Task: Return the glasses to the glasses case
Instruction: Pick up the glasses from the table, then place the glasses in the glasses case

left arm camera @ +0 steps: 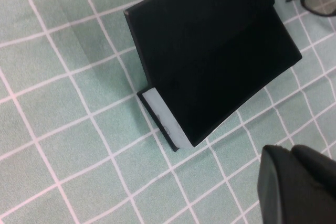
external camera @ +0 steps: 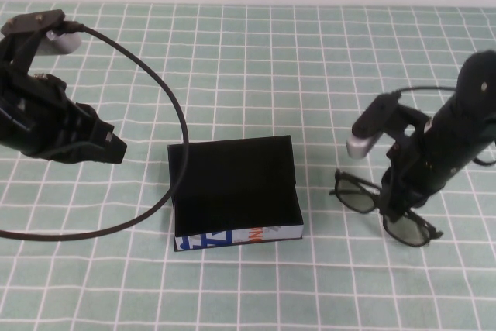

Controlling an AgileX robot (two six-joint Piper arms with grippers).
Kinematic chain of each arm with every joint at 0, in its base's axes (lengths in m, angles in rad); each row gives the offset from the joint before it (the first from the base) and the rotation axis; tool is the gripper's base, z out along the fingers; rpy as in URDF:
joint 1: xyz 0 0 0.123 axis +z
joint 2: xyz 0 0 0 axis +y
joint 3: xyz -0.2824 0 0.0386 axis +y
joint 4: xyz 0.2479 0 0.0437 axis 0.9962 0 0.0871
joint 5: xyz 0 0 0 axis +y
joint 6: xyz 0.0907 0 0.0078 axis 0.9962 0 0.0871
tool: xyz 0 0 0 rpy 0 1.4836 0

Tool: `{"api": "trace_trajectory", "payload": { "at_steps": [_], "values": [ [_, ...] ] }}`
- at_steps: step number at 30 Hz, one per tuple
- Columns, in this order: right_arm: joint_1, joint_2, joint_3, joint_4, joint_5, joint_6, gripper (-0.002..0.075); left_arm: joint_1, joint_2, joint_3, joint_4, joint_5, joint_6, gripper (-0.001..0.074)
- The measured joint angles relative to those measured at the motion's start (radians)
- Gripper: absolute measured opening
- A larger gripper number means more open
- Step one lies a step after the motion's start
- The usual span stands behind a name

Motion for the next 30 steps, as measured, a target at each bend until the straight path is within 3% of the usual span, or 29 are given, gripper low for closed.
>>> {"api": "trace_trajectory", "payload": {
  "at_steps": [21, 30],
  "values": [
    [0.002, -0.008, -0.291, 0.242, 0.307, -0.175, -0.0003, 0.0, 0.0, 0.0, 0.0, 0.005, 0.01, -0.0006],
    [0.027, -0.03, -0.351, 0.362, 0.327, -0.162, -0.0004, 0.0, 0.0, 0.0, 0.0, 0.009, 0.014, -0.0006]
  ]
}}
